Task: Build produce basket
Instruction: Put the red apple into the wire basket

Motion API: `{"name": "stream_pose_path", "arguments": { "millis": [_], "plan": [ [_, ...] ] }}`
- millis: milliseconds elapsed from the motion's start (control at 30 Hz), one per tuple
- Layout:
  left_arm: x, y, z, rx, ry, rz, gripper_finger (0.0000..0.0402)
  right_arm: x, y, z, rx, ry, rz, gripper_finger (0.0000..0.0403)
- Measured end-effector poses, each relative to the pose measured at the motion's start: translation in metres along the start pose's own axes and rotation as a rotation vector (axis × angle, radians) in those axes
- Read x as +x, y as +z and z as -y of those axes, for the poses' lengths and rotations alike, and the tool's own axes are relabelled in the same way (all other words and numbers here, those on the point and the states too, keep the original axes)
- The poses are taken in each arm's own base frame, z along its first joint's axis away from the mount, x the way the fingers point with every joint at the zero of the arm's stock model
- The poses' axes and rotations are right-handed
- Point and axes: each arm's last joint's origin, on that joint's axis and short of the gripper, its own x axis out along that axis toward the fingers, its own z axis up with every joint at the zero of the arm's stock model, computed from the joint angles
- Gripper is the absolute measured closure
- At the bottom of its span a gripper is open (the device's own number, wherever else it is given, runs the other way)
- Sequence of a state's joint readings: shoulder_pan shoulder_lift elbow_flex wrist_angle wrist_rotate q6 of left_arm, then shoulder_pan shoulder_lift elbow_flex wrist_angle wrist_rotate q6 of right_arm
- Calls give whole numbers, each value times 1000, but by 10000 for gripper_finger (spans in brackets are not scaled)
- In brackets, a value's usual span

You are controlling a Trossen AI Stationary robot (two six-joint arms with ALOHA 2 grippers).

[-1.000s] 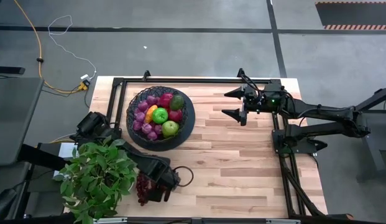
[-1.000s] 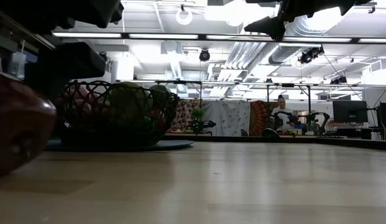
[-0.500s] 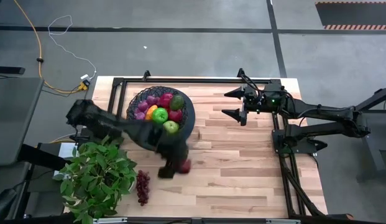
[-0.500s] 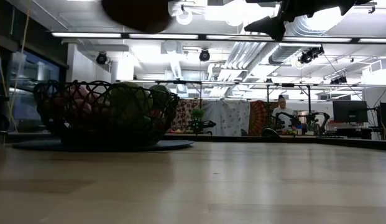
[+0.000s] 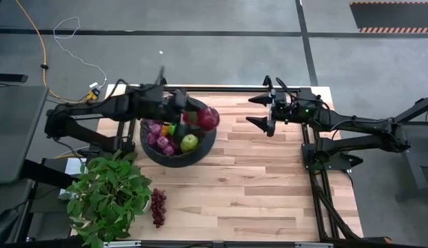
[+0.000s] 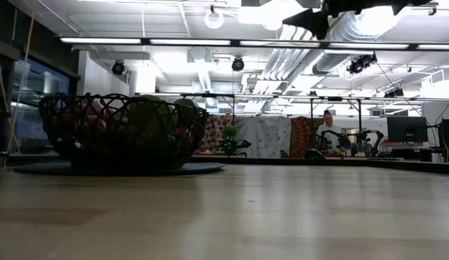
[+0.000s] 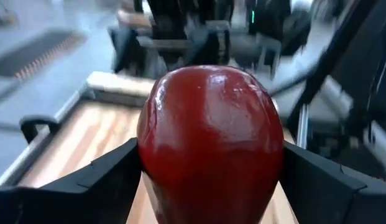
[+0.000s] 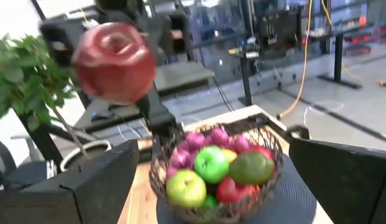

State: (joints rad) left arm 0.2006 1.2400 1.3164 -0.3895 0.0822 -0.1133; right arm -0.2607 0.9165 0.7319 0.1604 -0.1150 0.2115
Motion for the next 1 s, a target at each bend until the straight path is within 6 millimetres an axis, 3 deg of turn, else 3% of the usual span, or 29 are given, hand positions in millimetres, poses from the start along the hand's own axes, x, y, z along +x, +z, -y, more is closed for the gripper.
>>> {"name": "stream_pose_path", "arguments": {
  "millis": [233,400,1000],
  "plan": [
    [-19,-46,-23,-85,-21,237,76,0,9,-2,-14,28,88,6],
    [-21,-67,-32,-120,-57,320,76,0,9,-2,-14,27,87,6],
    [-22,-64,-32,-251,-47,372,76,0,8,-2,-21,40,84,6]
  ]
}}
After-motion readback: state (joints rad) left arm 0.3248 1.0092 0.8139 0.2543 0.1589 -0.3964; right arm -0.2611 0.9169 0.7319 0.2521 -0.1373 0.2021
